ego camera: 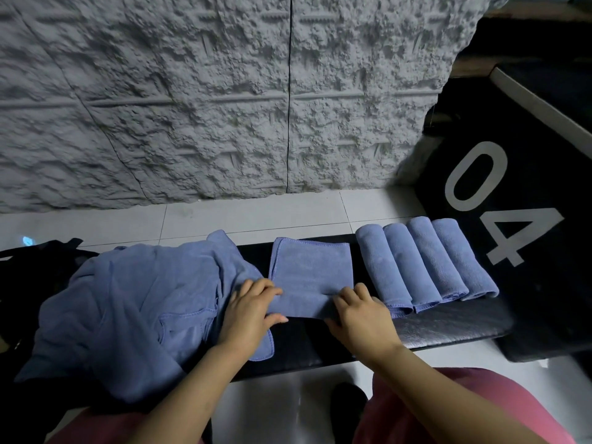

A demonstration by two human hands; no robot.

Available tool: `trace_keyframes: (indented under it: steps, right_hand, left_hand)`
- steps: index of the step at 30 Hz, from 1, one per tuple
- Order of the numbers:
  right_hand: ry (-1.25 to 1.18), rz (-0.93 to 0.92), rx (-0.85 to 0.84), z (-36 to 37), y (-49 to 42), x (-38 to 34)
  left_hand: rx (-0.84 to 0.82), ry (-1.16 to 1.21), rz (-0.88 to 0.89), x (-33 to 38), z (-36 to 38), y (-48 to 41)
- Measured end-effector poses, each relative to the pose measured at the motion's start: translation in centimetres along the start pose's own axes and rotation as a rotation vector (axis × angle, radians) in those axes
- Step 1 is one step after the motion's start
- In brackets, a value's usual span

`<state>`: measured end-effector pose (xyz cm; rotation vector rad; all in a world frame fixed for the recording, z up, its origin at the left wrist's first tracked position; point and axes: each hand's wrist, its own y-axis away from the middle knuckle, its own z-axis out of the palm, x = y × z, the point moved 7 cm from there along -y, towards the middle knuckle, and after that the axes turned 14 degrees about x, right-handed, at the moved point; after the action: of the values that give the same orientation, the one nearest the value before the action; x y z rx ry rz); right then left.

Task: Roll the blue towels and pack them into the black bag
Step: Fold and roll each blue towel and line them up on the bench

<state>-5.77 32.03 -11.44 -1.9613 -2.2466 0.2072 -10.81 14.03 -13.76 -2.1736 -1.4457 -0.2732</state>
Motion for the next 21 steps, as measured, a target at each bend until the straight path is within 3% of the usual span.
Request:
trace_keyframes:
  steps: [2,6,15,21]
  right_hand:
    - [0.056,-0.006,-0.04,0.3,0.3,-0.3]
    - [0.054,0.15,-0.024,0.7,0.0,1.0]
    - [-0.436,0.594,-0.081,1.9,0.5,3.7]
    - [-0.504,0.649,-0.146,2.2,0.7,3.6]
  left_hand:
    - [-0.068,-0.037,-0.021,-0.1,0.5,0.3]
    - [-0.054,0.092,-0.149,-0.8,0.7,0.1]
    - [-0.081,0.197,-0.403,-2.5,1.5,-0.1]
    - [-0.107,0.089,-0.422,-2.6,1.3,0.0]
